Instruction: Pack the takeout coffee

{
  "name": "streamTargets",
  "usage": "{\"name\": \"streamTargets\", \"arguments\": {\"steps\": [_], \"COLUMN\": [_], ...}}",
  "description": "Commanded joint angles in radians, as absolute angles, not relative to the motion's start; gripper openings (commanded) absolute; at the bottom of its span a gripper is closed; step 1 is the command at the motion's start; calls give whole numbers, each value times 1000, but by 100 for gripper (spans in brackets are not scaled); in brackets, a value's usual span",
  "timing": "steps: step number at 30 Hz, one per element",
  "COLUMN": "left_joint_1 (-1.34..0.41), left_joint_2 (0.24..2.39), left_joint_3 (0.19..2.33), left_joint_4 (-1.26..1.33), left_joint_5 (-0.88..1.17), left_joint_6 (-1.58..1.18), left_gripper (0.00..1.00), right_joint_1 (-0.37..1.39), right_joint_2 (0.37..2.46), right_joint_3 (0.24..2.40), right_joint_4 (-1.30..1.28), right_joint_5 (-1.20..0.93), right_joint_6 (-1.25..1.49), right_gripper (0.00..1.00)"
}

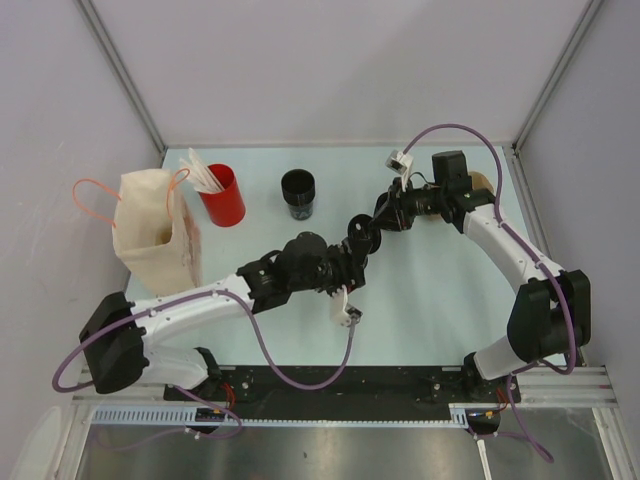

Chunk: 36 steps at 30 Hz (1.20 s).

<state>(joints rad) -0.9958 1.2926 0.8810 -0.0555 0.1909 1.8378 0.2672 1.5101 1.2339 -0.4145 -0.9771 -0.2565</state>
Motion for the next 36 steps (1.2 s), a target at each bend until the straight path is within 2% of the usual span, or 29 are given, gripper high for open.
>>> {"name": "streamTargets", "arguments": {"steps": [1, 4, 10, 18, 22, 25, 26, 28, 29, 32, 36], "left_joint_1": [-1006, -1006, -1006, -1009, -1009, -1012, -1015, -1017, -1017, -1017, -1017], "left_joint_2": [1315, 1319, 1324, 1327, 1330, 1325, 1325, 1322, 1321, 1321, 1348], "left_joint_3": [923, 923, 925, 917, 930, 956, 966, 1006, 1021, 1097, 1282], "left_joint_4": [41, 44, 34, 37, 25, -11, -44, -81, -98, -182, -349], "left_joint_5": [149, 135, 117, 109, 98, 77, 57, 38, 28, -32, -101], "left_joint_6": [1842, 1853, 1858, 1858, 1847, 1801, 1781, 1705, 1672, 1539, 1256], "left_gripper": [62, 59, 43, 33, 25, 20, 20, 18, 18, 18, 17], "right_joint_1": [270, 272, 273, 275, 275, 272, 265, 255, 235, 193, 112], "right_joint_2": [1486, 1485, 1485, 1482, 1480, 1470, 1467, 1442, 1431, 1378, 1301], "right_joint_3": [1229, 1229, 1229, 1227, 1227, 1226, 1227, 1227, 1227, 1227, 1227], "right_joint_4": [-399, -400, -402, -408, -405, -400, -400, -390, -384, -364, -364], "right_joint_5": [-986, -986, -986, -991, -988, -980, -977, -962, -957, -943, -882], "right_joint_6": [-275, -278, -279, -284, -284, -284, -284, -278, -273, -262, -291], "right_gripper": [23, 23, 23, 23, 24, 36, 50, 63, 73, 85, 96]}}
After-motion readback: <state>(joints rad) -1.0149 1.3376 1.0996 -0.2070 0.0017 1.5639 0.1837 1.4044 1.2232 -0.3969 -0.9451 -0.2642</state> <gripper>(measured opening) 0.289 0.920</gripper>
